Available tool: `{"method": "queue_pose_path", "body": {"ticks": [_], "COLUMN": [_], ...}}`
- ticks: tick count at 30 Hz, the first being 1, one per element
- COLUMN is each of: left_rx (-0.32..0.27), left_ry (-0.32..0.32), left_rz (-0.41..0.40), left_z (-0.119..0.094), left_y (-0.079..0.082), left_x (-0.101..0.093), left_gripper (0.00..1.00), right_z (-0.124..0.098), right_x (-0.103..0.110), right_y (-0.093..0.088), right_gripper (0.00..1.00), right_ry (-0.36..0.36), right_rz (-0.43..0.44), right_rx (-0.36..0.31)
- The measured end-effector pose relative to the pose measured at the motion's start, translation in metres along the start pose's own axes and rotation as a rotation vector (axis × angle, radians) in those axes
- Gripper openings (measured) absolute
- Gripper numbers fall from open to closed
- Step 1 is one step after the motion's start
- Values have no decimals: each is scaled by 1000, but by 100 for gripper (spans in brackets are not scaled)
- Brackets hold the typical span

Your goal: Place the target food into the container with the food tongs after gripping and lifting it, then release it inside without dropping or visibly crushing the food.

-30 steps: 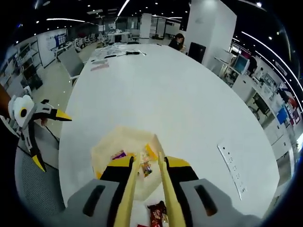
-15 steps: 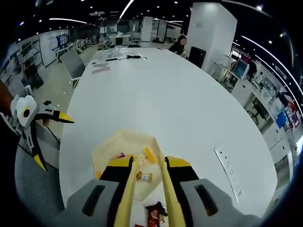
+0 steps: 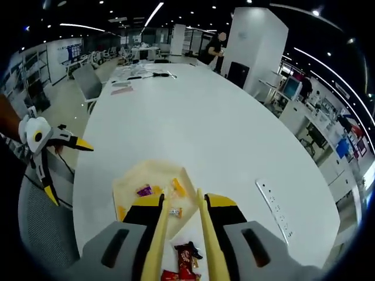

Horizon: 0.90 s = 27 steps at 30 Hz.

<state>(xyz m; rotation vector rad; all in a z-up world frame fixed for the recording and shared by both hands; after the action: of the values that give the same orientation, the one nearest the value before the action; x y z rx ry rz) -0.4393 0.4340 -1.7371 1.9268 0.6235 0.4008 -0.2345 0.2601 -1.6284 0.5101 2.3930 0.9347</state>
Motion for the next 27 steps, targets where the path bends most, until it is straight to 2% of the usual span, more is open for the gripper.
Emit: {"method": "queue_pose_path", "body": {"ticks": [27], "left_rx": [15], "left_ry": [-29], "left_rz": [-2], "left_z": [3], "left_y": [-2], "left_x": [-4], "left_gripper": [100], "right_z": [-54], "right_x": [-10], "right_y": [-40], "right_gripper": [26], "right_ry": [-47], "right_rz": [14], "right_rx": [-15]}}
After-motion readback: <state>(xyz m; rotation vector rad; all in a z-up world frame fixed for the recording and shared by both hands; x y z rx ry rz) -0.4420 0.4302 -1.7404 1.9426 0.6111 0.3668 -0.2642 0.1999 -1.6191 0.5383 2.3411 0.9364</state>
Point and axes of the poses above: the point that each gripper's makers call its tool centre point, and the gripper's own axes: z roughly forward along the fingers, x roughly to its left, y roughly out of its top, the point moved 5 cm from there along -z, roughly backward along the fingers, and after that the axes turned 13 degrees about -y, right-handed, at the moved point
